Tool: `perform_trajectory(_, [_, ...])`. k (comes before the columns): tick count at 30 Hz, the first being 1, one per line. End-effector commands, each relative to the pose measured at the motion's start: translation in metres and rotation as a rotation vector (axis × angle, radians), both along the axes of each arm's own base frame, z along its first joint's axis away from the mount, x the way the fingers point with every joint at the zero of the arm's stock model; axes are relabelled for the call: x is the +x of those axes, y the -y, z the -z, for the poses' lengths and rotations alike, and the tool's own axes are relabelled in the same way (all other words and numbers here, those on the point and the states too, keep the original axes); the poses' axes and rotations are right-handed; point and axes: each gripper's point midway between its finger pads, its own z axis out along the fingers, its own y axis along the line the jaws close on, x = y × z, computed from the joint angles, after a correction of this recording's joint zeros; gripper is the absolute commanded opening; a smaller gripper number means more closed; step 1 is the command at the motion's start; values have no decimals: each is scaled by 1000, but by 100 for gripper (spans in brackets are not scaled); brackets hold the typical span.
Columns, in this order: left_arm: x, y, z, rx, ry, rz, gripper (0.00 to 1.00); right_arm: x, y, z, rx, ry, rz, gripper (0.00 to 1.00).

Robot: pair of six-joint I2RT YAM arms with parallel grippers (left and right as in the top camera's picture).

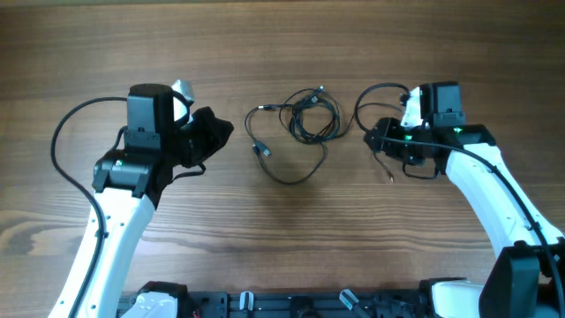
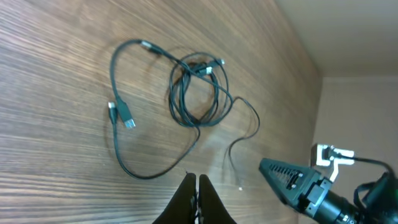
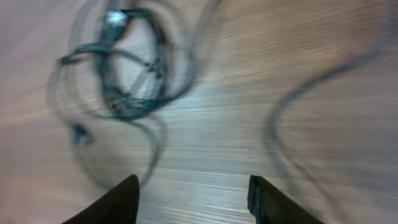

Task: Untangle cables

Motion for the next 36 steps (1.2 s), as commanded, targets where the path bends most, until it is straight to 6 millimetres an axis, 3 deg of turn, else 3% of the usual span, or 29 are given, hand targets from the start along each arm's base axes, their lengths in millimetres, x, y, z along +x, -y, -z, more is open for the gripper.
perform_trajectory(1, [0, 13, 19, -3, -55, 59, 4, 8, -34, -18, 101, 87, -134, 59])
perform_trajectory(6, [1, 24, 61, 40, -159, 126, 6, 28, -59, -33, -37, 260, -242, 63])
perform_trajectory(9, [-2, 15, 74, 148, -145, 174, 27, 46, -44, -48, -159, 313, -207, 66])
perform_trajectory(10, [-5, 2, 82, 222, -174, 137, 31, 57, -39, -53, -210, 358, -204, 66])
perform_trajectory(12, [-9, -5, 87, 255, -200, 121, 31, 73, -38, -51, -266, 426, -242, 66])
perform_trajectory(14, [-12, -5, 88, 257, -217, 123, 31, 79, -45, -36, -275, 426, -283, 67])
perform_trajectory(22, [-16, -6, 90, 260, -234, 126, 29, 79, -72, 61, -254, 256, -352, 66])
perform_trajectory(27, [-18, -6, 90, 260, -241, 127, 30, 85, -74, 87, -170, 163, -173, 49])
perform_trajectory(29, [-19, -6, 91, 262, -248, 128, 30, 84, -72, 94, -148, 120, -99, 28])
perform_trajectory(31, [-20, -7, 91, 262, -252, 128, 29, 84, -75, 93, -109, 97, -58, 14])
perform_trajectory(32, [-20, -7, 91, 262, -252, 128, 29, 82, -80, 90, -80, 93, -76, 7])
perform_trajectory(34, [-20, -6, 91, 262, -252, 128, 30, 67, -101, 74, 42, 66, -156, 4])
perform_trajectory(36, [-20, -2, 91, 262, -243, 140, 30, 49, -130, 37, 234, 59, -266, 4])
